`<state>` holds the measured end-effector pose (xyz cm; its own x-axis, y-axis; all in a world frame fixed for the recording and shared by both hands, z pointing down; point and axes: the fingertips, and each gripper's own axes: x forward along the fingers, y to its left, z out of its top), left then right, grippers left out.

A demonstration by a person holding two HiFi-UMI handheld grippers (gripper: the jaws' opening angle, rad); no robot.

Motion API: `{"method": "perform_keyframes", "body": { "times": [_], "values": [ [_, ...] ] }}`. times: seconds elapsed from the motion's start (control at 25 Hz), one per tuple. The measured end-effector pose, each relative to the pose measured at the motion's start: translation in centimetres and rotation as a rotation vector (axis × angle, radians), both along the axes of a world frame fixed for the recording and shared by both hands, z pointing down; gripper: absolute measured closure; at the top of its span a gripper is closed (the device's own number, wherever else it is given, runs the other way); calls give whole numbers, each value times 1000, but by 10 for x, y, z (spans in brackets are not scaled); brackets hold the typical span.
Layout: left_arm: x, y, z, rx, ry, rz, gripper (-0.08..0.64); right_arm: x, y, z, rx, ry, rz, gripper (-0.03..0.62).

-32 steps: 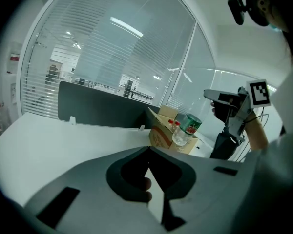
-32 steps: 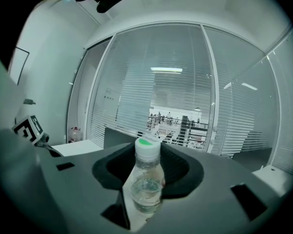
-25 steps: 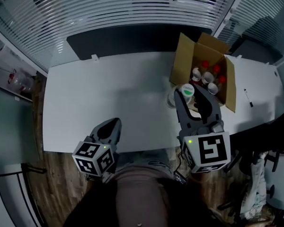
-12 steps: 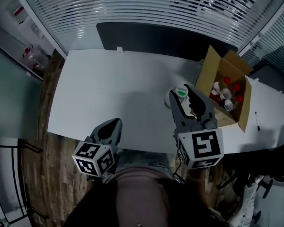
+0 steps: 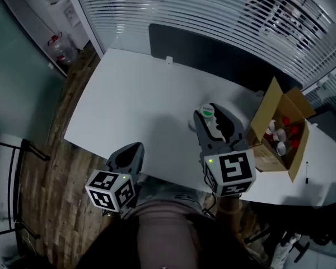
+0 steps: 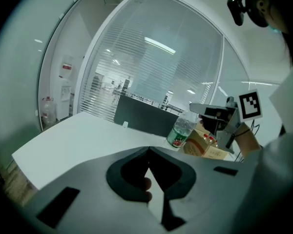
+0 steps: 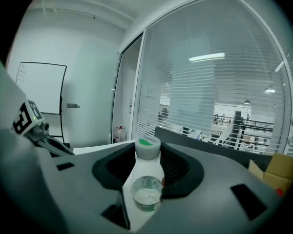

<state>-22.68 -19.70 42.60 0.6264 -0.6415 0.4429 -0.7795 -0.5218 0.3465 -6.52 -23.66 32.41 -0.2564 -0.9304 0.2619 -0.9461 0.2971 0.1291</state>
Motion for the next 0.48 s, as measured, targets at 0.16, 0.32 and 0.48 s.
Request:
{"method": "perform_keyframes", "body": {
  "times": [0.16, 0.32, 0.48],
  "values": [
    [-18, -1, -1, 7, 0, -49, 551, -21, -12, 10, -19, 10, -53, 420],
    [-35, 0, 1, 6, -6, -91, 551, -43, -23, 20, -36, 11, -102, 420],
    [-51, 0, 2, 5, -12, -130, 551, -63, -33, 30, -43, 13, -146, 420]
  ]
}}
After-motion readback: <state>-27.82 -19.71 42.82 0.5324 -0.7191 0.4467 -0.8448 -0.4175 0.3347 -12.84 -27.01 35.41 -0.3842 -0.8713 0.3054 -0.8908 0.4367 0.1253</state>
